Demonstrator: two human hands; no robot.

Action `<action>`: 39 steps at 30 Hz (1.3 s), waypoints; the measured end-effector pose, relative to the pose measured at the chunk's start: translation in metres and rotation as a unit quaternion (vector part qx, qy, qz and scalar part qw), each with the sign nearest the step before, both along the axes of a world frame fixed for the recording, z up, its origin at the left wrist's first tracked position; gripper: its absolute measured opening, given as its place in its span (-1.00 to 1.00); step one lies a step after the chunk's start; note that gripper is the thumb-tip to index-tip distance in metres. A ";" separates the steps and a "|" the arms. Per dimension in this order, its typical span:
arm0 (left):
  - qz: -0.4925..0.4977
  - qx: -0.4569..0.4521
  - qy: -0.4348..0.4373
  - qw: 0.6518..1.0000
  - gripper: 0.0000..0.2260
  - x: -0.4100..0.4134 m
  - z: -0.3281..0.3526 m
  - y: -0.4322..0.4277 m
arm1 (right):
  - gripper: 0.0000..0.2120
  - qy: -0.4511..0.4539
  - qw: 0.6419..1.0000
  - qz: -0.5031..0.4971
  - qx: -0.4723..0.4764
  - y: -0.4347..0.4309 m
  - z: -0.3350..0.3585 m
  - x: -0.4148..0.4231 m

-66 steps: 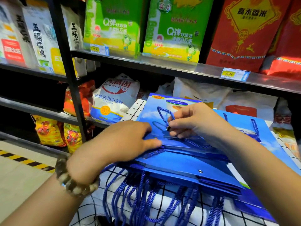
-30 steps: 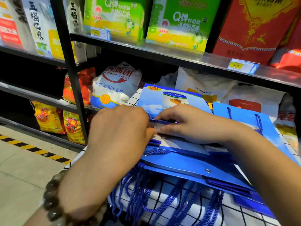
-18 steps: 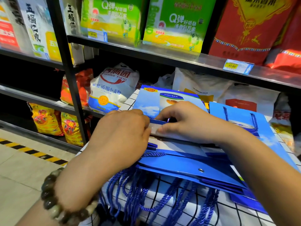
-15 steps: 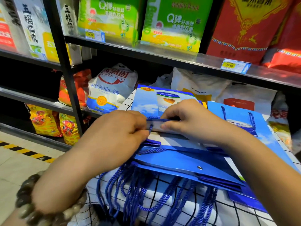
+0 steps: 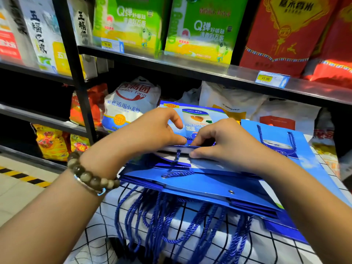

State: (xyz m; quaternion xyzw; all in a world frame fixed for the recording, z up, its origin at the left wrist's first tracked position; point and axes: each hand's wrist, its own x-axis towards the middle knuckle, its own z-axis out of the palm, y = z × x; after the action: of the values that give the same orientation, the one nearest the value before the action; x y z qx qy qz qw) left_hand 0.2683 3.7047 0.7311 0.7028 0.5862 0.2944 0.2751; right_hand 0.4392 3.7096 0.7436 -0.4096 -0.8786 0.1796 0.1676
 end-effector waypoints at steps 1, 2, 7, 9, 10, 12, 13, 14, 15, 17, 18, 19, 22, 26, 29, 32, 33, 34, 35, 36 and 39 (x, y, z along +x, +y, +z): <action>-0.008 -0.009 0.006 1.000 -0.77 0.001 0.000 0.002 | -0.92 0.000 1.000 -0.001 -0.001 -0.001 0.000 0.000; -0.017 -0.017 0.011 1.000 -0.76 0.002 0.000 0.003 | -0.94 -0.002 1.000 -0.001 0.002 -0.001 -0.001 0.000; 0.010 0.015 0.017 1.000 -0.74 0.003 -0.006 0.013 | -0.86 -0.005 1.000 0.011 0.007 -0.004 -0.003 0.002; 0.059 0.057 -0.007 0.997 -0.72 -0.001 -0.007 0.019 | -0.88 -0.006 1.000 0.015 0.017 -0.004 -0.003 0.004; 0.067 0.065 -0.015 0.995 -0.72 -0.001 -0.008 0.021 | -0.90 -0.006 1.000 0.014 0.021 -0.004 -0.004 0.005; 0.052 0.071 0.014 0.996 -0.73 0.000 -0.014 0.023 | -0.94 -0.014 0.999 0.016 0.025 -0.003 -0.007 0.006; 0.037 0.071 0.037 0.996 -0.74 0.001 -0.017 0.023 | -0.94 -0.023 0.999 0.020 0.029 -0.004 -0.009 0.006; 0.022 0.069 0.050 0.996 -0.75 0.001 -0.019 0.022 | -0.93 -0.032 0.999 0.025 0.034 -0.005 -0.010 0.006; 0.007 0.067 0.047 0.997 -0.76 0.001 -0.021 0.021 | -0.90 -0.044 0.998 0.032 0.036 -0.007 -0.011 0.007; -0.012 0.064 0.015 0.998 -0.79 -0.003 -0.022 0.022 | -0.78 -0.076 0.996 0.046 0.023 -0.009 -0.011 0.010; -0.018 0.066 0.003 0.998 -0.81 -0.005 -0.022 0.022 | -0.70 -0.094 0.994 0.053 0.012 -0.010 -0.012 0.011; -0.027 0.069 -0.007 0.997 -0.82 -0.007 -0.022 0.021 | -0.64 -0.111 0.992 0.059 0.004 -0.010 -0.011 0.013; -0.066 0.091 -0.007 0.994 -0.85 -0.012 -0.021 0.015 | -0.61 -0.160 0.984 0.069 0.024 -0.014 -0.011 0.016; -0.110 0.085 -0.094 0.986 -0.78 -0.019 -0.017 0.004 | -0.71 -0.214 0.962 0.056 0.161 -0.026 -0.009 0.015; -0.130 0.070 -0.191 0.970 -0.69 -0.028 -0.018 0.002 | -0.66 -0.159 0.961 -0.023 0.226 -0.021 -0.002 0.019; -0.164 0.096 -0.230 0.954 -0.83 -0.031 -0.020 0.006 | -0.76 -0.021 0.947 -0.040 0.318 -0.006 0.002 0.020; -0.164 0.111 -0.214 0.956 -0.79 -0.031 -0.021 0.010 | -0.79 0.013 0.942 -0.039 0.334 -0.004 0.003 0.020; -0.152 0.128 -0.191 0.961 -0.73 -0.028 -0.019 0.015 | -0.81 0.038 0.936 -0.035 0.348 0.000 0.003 0.020; -0.133 0.141 -0.176 0.965 -0.73 -0.026 -0.018 0.021 | -0.82 0.052 0.928 -0.032 0.369 0.002 0.003 0.019; -0.120 0.142 -0.186 0.965 -0.75 -0.024 -0.016 0.028 | -0.82 0.061 0.918 -0.031 0.390 0.003 0.003 0.019; -0.105 0.136 -0.209 0.963 -0.72 -0.020 -0.009 0.043 | -0.79 0.099 0.889 -0.048 0.445 0.006 0.008 0.024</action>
State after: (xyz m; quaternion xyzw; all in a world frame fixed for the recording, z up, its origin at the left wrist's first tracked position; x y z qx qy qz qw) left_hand 0.2482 3.7474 0.7221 0.7139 0.3929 0.4813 0.3230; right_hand 0.4630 3.7158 0.7511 -0.3136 -0.8244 -0.1992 0.4271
